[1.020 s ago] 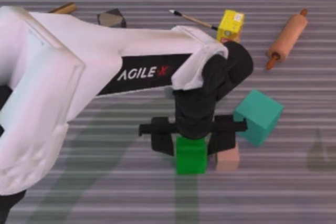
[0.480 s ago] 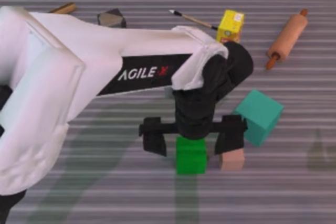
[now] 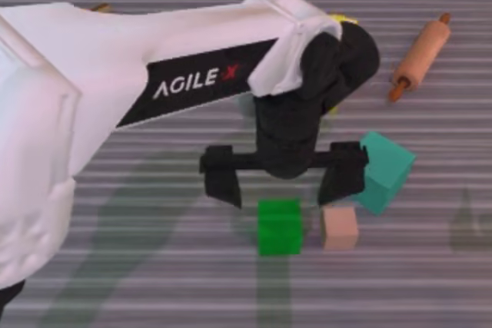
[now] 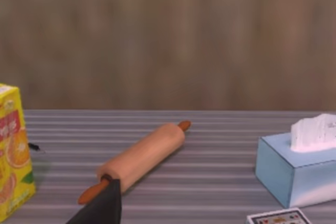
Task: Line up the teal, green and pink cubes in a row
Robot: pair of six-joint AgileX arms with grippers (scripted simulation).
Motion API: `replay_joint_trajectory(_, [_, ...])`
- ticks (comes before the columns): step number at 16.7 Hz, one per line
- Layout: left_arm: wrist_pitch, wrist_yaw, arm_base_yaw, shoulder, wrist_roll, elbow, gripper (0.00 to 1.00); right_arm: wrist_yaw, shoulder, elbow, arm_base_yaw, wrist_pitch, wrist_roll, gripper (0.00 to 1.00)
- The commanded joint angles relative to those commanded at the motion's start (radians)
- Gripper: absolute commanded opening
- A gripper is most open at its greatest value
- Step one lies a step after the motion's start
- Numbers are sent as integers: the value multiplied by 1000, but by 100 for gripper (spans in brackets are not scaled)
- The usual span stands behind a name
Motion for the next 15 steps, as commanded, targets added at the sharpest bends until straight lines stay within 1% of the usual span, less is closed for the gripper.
replay_joint_trajectory(3, [-60,0,8,-21,-2,43,100,0,0,0,0,0,0,100])
replay_joint_trajectory(7, [-58,0,3,-18,-2,41,100,0,0,0,0,0,0,100])
replay_joint_trajectory(9, [-38,-2,20,-48,4,14,100,-1,28,28,9,-20,-8,100])
replay_joint_trajectory(12, [35,-8,81,-171,32,-95,100,-3,138,137,40,-96,-37,100])
replay_joint_trajectory(15, [147,-12,172,-374,88,-275,100,-2,331,316,86,-217,-83,100])
